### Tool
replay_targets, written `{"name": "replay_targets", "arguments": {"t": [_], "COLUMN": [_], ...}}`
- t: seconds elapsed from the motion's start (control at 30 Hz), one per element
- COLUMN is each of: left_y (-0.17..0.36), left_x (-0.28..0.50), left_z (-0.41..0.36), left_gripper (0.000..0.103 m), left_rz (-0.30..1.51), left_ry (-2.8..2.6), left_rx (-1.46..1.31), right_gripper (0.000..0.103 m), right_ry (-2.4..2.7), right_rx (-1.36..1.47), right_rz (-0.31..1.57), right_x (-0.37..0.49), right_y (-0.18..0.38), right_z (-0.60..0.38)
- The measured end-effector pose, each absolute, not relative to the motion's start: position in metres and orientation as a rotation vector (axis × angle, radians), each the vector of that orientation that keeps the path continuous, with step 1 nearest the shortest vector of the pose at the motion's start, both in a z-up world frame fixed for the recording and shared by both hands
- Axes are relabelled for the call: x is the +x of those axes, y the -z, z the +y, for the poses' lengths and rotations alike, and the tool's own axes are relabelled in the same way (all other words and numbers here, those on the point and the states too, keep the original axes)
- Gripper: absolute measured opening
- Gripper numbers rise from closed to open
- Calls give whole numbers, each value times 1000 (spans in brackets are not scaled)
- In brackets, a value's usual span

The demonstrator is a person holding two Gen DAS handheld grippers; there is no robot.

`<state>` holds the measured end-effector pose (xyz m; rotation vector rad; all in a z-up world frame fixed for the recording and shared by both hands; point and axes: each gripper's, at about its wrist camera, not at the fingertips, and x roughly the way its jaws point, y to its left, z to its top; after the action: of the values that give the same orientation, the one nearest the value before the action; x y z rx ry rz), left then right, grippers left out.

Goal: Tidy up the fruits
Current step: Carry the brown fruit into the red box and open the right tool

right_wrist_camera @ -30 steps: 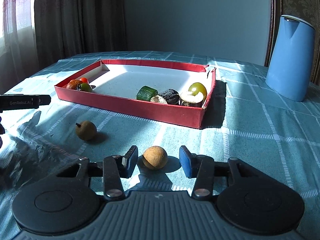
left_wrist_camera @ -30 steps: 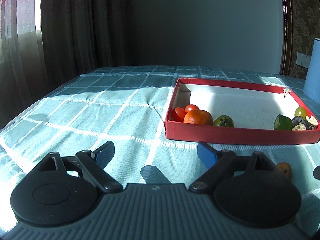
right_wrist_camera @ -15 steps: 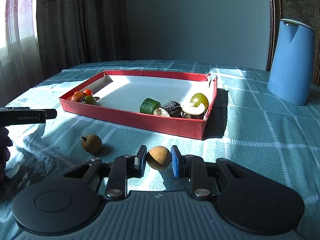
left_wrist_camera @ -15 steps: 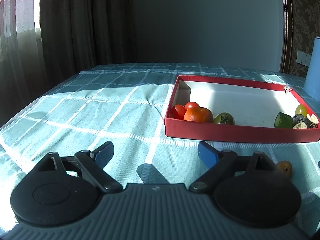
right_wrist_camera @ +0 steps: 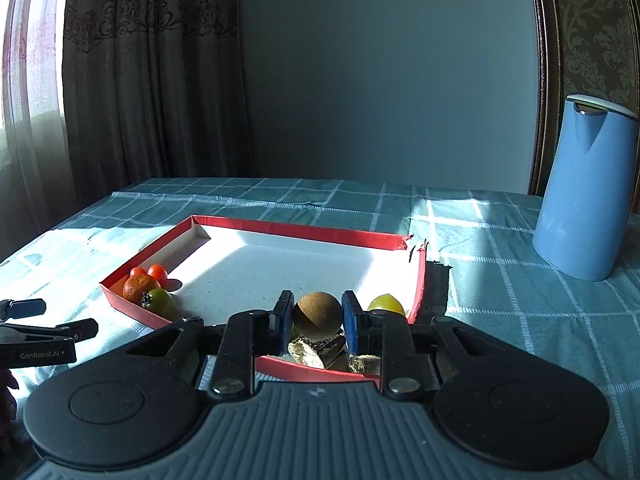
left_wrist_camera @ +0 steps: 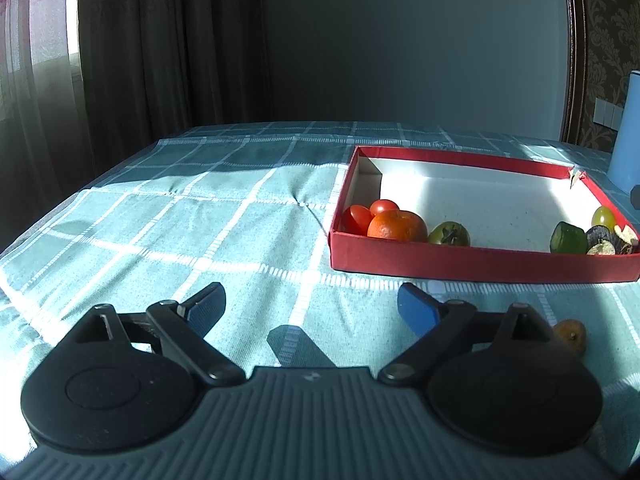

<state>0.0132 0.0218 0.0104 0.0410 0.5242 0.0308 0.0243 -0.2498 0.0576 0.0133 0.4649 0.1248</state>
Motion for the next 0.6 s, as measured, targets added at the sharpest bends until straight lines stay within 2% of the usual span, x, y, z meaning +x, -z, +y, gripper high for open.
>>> {"name": "replay_targets", "arguments": {"t": [0.6], "left_y": [-9], "left_x": [15], "left_z": [22], "left_gripper": [93], "left_rz": [538], "left_ry": [-29], "left_rx": [39], "right_gripper": [25], "right_ry": [-55], "right_rx": [4], "right_rz": [556], "right_x": [83], "right_y": [-19], "right_z": [-250]}}
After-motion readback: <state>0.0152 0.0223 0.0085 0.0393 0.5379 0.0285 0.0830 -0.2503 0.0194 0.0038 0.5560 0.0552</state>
